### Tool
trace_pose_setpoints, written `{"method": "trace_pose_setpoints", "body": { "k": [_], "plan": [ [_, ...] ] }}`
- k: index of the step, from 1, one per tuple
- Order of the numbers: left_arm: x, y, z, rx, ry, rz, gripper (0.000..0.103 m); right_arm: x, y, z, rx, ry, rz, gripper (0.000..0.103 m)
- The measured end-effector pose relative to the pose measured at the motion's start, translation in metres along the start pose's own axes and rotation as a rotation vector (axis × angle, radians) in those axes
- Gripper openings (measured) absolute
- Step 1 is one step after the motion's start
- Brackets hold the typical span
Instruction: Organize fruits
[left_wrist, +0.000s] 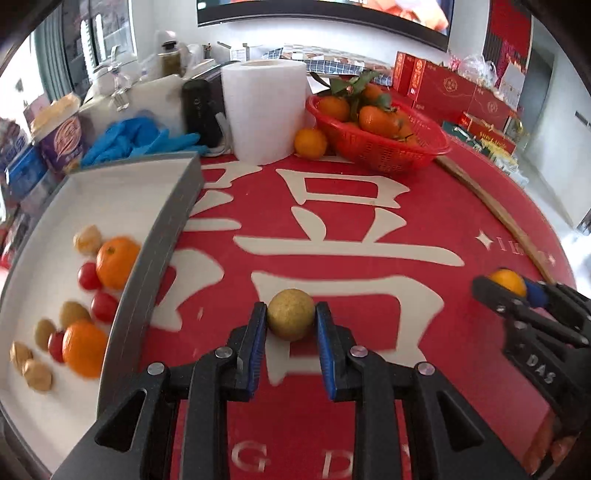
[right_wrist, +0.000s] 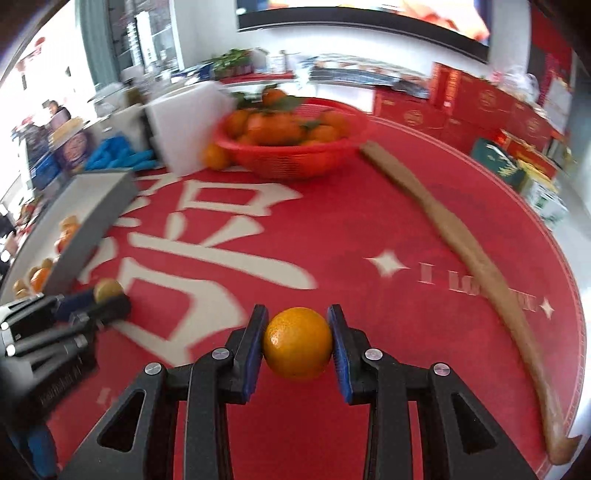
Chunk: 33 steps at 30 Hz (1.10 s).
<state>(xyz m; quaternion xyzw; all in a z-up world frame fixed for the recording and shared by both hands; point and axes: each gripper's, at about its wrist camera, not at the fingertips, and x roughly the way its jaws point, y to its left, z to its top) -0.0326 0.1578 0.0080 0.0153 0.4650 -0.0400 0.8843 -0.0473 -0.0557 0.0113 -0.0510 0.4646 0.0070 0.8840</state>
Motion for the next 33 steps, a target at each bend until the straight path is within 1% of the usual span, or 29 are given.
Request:
{"method": "trace_pose_setpoints", "body": {
  "k": [2,3,4,5,6,7,8,9,10,12,14,16,17,23,28,29,33],
  "plan": [
    [0.004,-0.002,0.001,0.018,-0.035,0.006,0.03,0.004,-0.012,0.0,0.019,0.0,-0.017,0.035],
    [0.006,-0.002,-0.001,0.03,-0.057,0.011,0.042,0.006,-0.016,0.001,0.027,-0.01,-0.008,0.035],
    [0.006,-0.001,-0.002,0.032,-0.066,0.022,0.065,0.005,-0.018,0.002,0.031,-0.016,0.0,0.035],
    [0.008,0.003,-0.001,0.017,-0.056,0.023,0.077,0.004,-0.019,0.002,0.033,-0.019,0.007,0.035],
    [0.013,0.007,-0.001,-0.002,-0.033,0.008,0.087,0.004,-0.019,0.002,0.032,-0.022,0.011,0.035],
    [0.011,0.009,0.0,-0.005,-0.042,-0.004,0.087,0.004,-0.018,0.003,0.029,-0.025,0.015,0.046],
    [0.012,0.008,0.001,-0.001,-0.034,-0.006,0.087,0.005,-0.017,0.003,0.026,-0.028,0.023,0.056],
    [0.013,0.006,0.002,0.009,-0.031,0.007,0.087,0.007,-0.015,0.004,0.023,-0.026,0.024,0.076],
    [0.013,0.004,0.002,0.017,-0.036,0.017,0.088,0.01,-0.014,0.004,0.021,-0.022,0.015,0.08],
    [0.015,-0.001,0.005,0.014,-0.031,0.011,0.088,0.013,-0.012,0.004,0.017,-0.022,-0.001,0.08],
    [0.017,-0.004,0.005,0.009,-0.03,0.009,0.092,0.015,-0.011,0.005,0.008,-0.017,-0.01,0.082],
    [0.019,-0.001,0.005,-0.009,-0.022,0.017,0.096,0.019,-0.007,0.005,-0.014,0.006,-0.009,0.102],
    [0.02,0.0,0.005,-0.015,-0.019,0.021,0.097,0.021,-0.007,0.005,-0.017,0.02,-0.019,0.102],
    [0.021,0.003,0.007,-0.025,-0.012,0.029,0.1,0.02,-0.007,0.004,-0.011,0.019,-0.028,0.102],
    [0.023,0.002,0.011,0.021,-0.004,0.025,0.101,0.021,-0.007,0.004,-0.006,0.019,-0.033,0.102],
    [0.023,0.003,0.011,0.03,-0.012,0.024,0.101,0.021,-0.007,0.005,-0.006,0.02,-0.034,0.102],
    [0.023,0.004,0.012,0.03,-0.014,0.024,0.102,0.023,-0.006,0.006,-0.005,0.02,-0.037,0.102]
  ]
}}
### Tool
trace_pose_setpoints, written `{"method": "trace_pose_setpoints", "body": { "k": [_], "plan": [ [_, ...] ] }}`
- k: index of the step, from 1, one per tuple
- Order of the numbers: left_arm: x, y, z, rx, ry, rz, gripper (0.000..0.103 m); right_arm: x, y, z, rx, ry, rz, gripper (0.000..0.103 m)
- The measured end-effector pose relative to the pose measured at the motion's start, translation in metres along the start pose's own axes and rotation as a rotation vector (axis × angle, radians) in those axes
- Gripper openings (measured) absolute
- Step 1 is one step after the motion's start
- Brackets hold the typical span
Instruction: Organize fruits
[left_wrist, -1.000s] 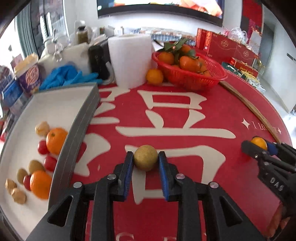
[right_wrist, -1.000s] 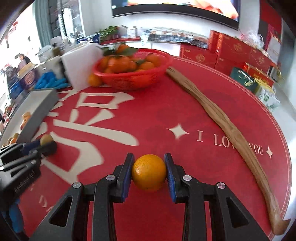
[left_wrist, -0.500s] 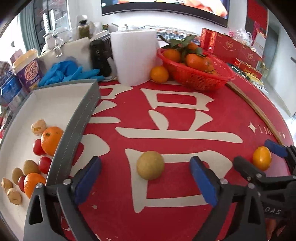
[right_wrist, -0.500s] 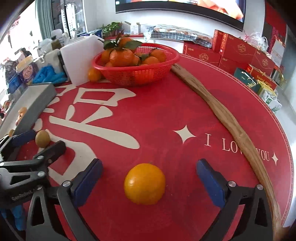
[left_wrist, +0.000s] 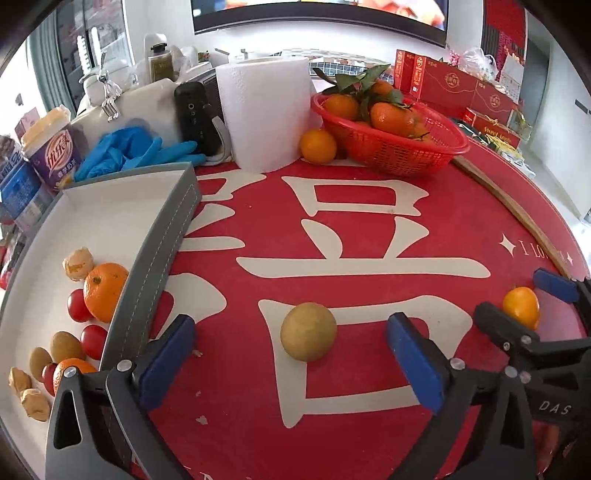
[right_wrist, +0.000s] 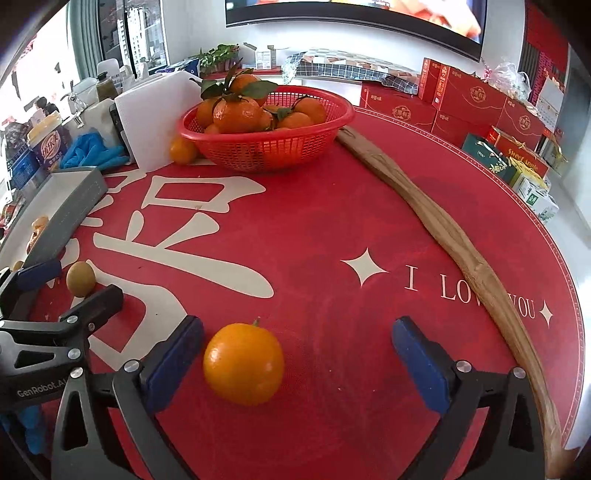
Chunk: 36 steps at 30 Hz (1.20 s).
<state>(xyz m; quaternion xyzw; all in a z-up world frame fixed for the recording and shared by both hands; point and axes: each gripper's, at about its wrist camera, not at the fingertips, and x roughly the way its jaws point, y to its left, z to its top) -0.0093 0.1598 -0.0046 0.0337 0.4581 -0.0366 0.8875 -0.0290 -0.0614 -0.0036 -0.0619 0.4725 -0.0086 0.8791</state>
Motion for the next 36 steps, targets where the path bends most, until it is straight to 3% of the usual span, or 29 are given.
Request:
{"method": "trace_pose_setpoints", "body": {
  "k": [11,36],
  "plan": [
    [0.0,0.0,0.0,0.0,0.001,0.001,0.102,0.0,-0.012,0.0,0.078,0.002,-0.061,0.102],
    [0.0,0.0,0.0,0.0,0.0,0.002,0.103,0.0,-0.012,0.001,0.08,0.003,-0.061,0.102]
  ]
}}
